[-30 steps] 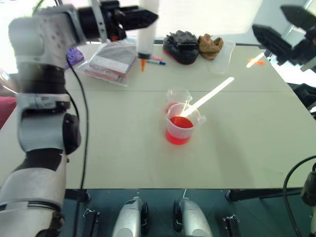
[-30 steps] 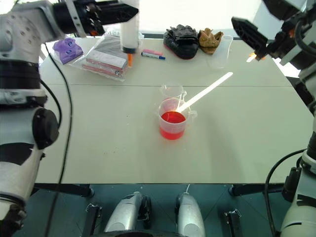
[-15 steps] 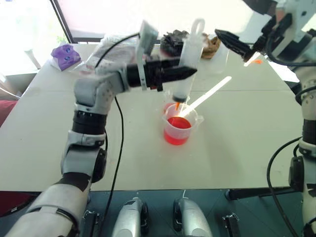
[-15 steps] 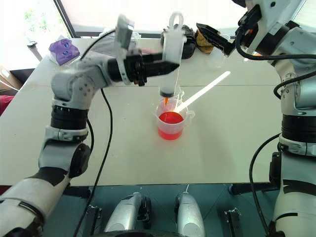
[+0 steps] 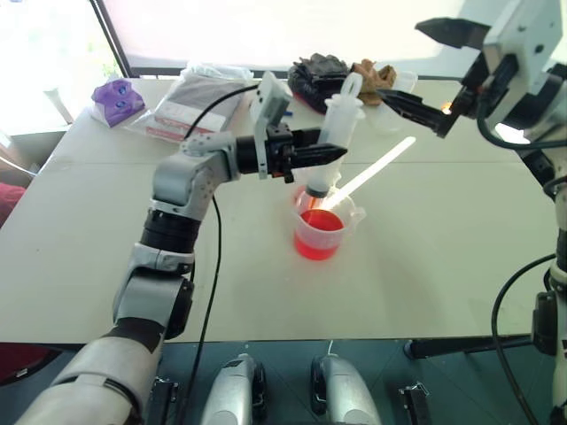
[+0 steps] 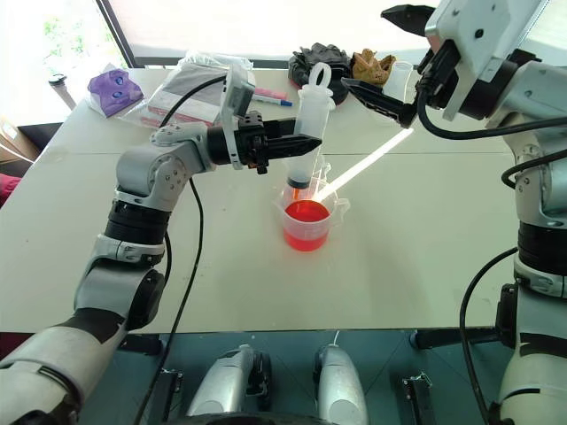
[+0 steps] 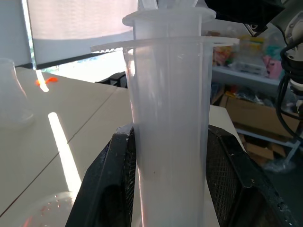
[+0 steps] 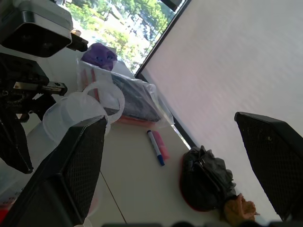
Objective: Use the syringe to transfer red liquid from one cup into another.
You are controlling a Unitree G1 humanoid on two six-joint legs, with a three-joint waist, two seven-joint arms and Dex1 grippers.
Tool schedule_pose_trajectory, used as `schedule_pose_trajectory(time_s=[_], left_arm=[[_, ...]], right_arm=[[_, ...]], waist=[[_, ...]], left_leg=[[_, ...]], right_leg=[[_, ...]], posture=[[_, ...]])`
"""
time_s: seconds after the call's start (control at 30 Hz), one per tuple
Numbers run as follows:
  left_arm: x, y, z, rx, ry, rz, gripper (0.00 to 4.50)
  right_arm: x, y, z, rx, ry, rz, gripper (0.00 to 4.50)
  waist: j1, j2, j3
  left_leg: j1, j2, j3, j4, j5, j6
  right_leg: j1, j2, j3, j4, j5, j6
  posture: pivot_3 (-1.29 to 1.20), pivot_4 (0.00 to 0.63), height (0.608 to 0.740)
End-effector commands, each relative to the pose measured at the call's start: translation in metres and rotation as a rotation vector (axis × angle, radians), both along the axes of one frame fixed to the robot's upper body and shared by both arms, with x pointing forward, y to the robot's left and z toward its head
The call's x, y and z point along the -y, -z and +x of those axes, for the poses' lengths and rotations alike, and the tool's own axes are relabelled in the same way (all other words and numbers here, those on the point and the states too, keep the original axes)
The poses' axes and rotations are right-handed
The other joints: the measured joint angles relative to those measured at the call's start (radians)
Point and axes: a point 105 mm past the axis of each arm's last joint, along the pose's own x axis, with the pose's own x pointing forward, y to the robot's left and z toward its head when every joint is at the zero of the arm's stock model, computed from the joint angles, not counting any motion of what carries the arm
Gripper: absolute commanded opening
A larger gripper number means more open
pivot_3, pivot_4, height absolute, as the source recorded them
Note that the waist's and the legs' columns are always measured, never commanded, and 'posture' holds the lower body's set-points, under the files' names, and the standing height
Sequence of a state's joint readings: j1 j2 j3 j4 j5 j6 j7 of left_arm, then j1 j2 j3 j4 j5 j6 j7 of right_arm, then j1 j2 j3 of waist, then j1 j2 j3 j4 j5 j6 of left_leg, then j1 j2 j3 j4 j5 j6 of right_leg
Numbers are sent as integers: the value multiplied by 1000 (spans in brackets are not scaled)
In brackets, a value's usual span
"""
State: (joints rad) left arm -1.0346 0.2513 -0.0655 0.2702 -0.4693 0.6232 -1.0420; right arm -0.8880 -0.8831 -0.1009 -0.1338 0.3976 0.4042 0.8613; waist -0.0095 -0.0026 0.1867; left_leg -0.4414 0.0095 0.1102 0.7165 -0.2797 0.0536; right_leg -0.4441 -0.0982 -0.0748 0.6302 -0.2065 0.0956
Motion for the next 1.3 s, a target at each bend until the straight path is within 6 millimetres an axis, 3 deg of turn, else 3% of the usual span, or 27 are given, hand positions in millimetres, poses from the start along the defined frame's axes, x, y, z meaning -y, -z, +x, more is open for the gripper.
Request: schedule_pose_trajectory(time_s=[0.03, 0.3, 0.6, 1.3], left_arm=[[8, -13, -9, 45, 46, -28, 1564], [16, -7, -15, 32, 68, -33, 1564], [19, 18, -17, 56, 61, 47, 1564], [20, 51, -12, 110, 5, 80, 1564]], right_arm=[[-3, -9, -5, 53, -9, -1, 4500], [-9, 7, 4, 31, -19, -26, 4500], [-12, 19, 15, 36, -11, -63, 4500], [-41, 43, -4, -18, -80, -86, 4500]], waist=[[0, 0, 0], [0, 0, 0], [0, 0, 0], [0, 0, 0]], left_leg=[[0, 0, 0, 0, 0, 0], [0, 0, 0, 0, 0, 0], [0, 0, 0, 0, 0, 0], [0, 0, -1, 0, -2, 3]], right_leg=[[0, 0, 0, 0, 0, 0], [0, 0, 0, 0, 0, 0], [0, 0, 0, 0, 0, 0], [0, -1, -1, 0, 0, -1]], posture=[[0, 150, 740], [0, 150, 740], [0, 150, 740], [0, 150, 740]])
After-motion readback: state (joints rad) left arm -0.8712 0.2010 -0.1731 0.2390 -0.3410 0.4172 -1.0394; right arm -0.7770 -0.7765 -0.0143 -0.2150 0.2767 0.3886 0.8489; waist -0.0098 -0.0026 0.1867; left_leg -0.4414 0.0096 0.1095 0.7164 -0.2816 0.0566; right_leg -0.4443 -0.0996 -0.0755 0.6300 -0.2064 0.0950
